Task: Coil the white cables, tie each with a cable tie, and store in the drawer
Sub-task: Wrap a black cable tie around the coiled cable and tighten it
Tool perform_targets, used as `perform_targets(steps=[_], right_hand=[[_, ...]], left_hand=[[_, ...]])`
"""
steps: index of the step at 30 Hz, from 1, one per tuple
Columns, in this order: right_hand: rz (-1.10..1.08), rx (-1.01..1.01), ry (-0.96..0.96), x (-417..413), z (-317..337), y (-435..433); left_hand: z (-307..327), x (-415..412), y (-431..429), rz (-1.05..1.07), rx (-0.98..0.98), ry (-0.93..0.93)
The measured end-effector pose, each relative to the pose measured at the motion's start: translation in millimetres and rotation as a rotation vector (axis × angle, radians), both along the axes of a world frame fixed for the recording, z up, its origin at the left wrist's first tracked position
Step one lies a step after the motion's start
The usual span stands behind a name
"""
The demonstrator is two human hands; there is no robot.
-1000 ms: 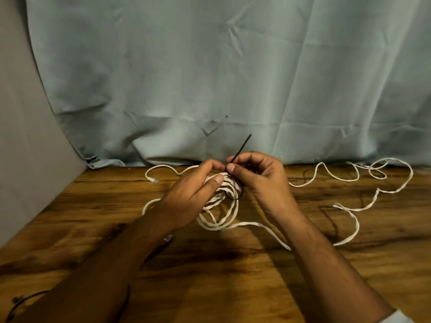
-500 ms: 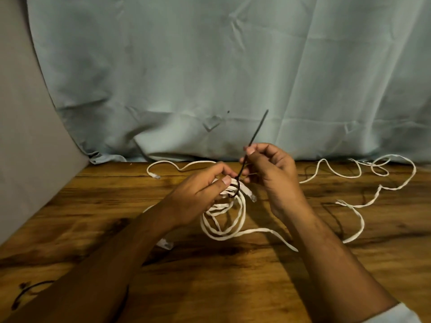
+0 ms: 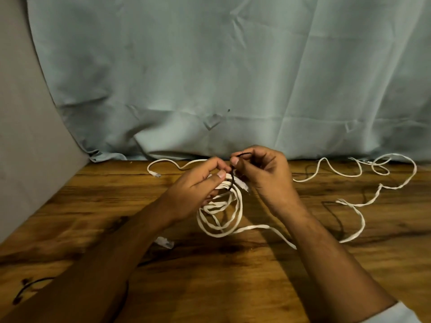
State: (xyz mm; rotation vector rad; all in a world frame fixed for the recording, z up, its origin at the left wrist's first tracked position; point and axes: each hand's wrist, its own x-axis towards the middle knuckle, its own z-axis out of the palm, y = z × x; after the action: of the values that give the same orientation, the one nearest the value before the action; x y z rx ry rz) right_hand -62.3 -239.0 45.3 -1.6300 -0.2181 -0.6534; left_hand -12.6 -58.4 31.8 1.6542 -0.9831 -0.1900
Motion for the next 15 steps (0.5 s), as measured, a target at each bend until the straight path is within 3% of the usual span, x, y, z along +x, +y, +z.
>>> perform_targets(steps=[10,15], right_hand=[[-0.134,0.233,0.107,8.2,-7.1,-2.2],[0.008,0.292,0.129,4.9,-9.0,-0.8]], left_hand=[[6.6,-8.7,-3.3,-0.018,0.07,-0.104],[7.5,-9.5,-3.2,-0.022,0.033,-0.106]])
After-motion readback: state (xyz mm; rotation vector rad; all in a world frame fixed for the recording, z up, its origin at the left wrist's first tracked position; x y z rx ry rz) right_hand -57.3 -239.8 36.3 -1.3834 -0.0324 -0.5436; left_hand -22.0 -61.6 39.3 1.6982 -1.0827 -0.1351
